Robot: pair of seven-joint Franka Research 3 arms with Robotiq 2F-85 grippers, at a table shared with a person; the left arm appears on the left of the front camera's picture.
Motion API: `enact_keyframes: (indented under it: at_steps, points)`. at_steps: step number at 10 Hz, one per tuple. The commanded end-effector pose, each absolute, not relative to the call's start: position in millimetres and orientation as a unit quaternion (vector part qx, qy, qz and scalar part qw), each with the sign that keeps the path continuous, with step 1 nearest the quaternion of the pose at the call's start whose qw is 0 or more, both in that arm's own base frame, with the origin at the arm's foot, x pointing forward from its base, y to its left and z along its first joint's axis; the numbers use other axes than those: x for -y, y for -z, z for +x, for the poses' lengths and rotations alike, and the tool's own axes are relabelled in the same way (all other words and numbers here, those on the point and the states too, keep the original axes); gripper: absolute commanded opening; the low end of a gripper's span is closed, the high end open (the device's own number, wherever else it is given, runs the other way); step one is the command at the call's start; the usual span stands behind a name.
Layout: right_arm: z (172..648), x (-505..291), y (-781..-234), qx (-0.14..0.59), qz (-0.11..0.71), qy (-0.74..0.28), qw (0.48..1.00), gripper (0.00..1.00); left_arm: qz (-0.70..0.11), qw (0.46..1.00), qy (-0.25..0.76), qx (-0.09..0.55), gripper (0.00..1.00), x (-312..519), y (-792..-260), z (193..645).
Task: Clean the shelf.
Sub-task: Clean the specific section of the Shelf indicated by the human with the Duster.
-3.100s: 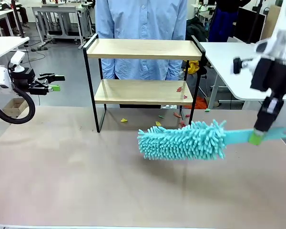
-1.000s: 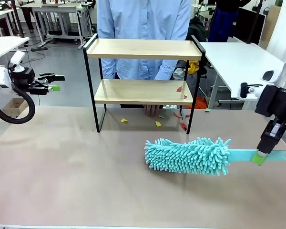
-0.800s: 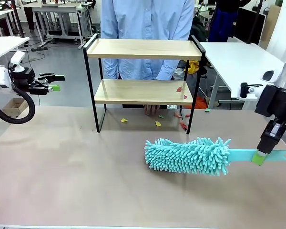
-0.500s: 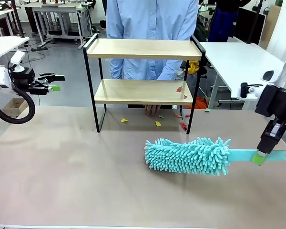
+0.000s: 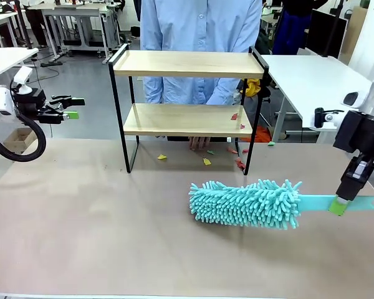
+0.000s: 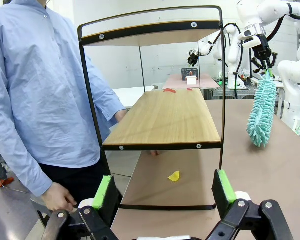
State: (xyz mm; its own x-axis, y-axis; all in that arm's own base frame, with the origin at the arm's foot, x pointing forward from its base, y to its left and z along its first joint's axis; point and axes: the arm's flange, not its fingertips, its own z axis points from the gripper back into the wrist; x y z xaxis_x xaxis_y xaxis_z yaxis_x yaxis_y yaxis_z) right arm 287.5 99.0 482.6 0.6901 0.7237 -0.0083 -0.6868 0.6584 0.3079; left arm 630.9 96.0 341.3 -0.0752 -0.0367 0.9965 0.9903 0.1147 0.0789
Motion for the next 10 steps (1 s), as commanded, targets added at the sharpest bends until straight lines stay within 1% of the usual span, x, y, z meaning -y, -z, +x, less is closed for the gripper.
enact_keyframes:
  at_steps: [1, 4, 5, 6, 9, 10]
  points:
    - [287.5, -99.0, -482.6, -0.065, 0.142, -0.388, 0.908, 0.13, -0.44, 0.517, 0.5, 0.539, 1.0, -94.7, -344.8, 630.4]
    - [294.3, -168.2, -510.9, -0.047, 0.121, -0.316, 0.94, 0.13, -0.44, 0.517, 0.5, 0.539, 1.0, -94.7, -344.8, 630.4]
    - [295.8, -199.4, -516.0, -0.044, 0.113, -0.265, 0.956, 0.13, -0.44, 0.517, 0.5, 0.539, 1.0, -94.7, -344.8, 630.4]
    - [298.8, -223.8, -517.8, -0.034, 0.111, -0.261, 0.958, 0.13, -0.44, 0.517, 0.5, 0.539, 1.0, -94.7, -344.8, 630.4]
    - [312.1, -304.1, -510.0, -0.013, 0.107, -0.207, 0.972, 0.13, -0.44, 0.517, 0.5, 0.539, 1.0, -94.7, -344.8, 630.4]
    - [319.4, -333.2, -504.2, 0.008, 0.1, -0.176, 0.979, 0.13, -0.44, 0.517, 0.5, 0.539, 1.0, -94.7, -344.8, 630.4]
